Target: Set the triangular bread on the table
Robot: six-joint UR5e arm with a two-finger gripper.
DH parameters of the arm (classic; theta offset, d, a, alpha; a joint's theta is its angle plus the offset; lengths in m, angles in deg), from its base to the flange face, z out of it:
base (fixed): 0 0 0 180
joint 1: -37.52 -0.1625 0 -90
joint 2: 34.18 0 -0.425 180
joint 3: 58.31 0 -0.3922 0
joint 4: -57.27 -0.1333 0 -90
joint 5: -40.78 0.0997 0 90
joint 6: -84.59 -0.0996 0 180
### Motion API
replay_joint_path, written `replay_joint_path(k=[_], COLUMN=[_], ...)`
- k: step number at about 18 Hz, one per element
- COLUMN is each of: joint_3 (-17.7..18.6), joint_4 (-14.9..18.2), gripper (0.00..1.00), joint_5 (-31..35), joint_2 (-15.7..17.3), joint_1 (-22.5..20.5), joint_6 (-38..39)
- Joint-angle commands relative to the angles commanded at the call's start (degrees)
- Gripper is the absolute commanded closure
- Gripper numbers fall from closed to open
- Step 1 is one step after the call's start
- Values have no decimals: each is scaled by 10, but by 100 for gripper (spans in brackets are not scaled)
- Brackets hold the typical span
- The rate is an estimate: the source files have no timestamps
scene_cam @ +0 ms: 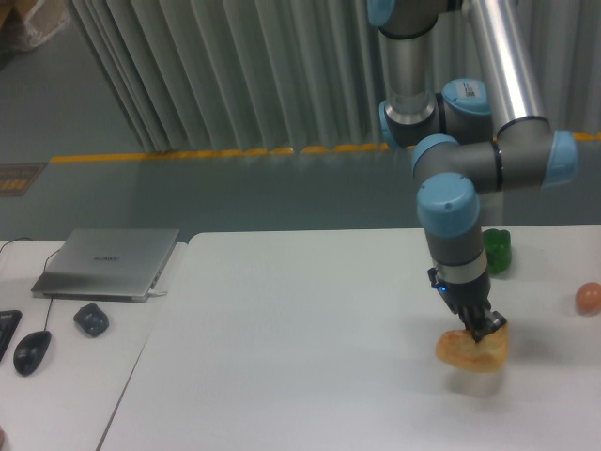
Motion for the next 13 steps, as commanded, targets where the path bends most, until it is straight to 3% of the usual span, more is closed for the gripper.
replay_joint_path(k=[2, 3, 4, 5, 8, 13], joint_3=[-1, -1, -2, -1, -3, -8], joint_4=[0, 0, -2, -1, -1, 0], gripper=[76, 65, 16, 0, 0, 0], joint_5=[0, 0, 3, 22, 46, 11], joint_2=[0, 0, -1, -3, -4, 24], joint_1=[1, 0, 1, 2, 13, -3], joint_6=[0, -1, -3, -2, -3, -5])
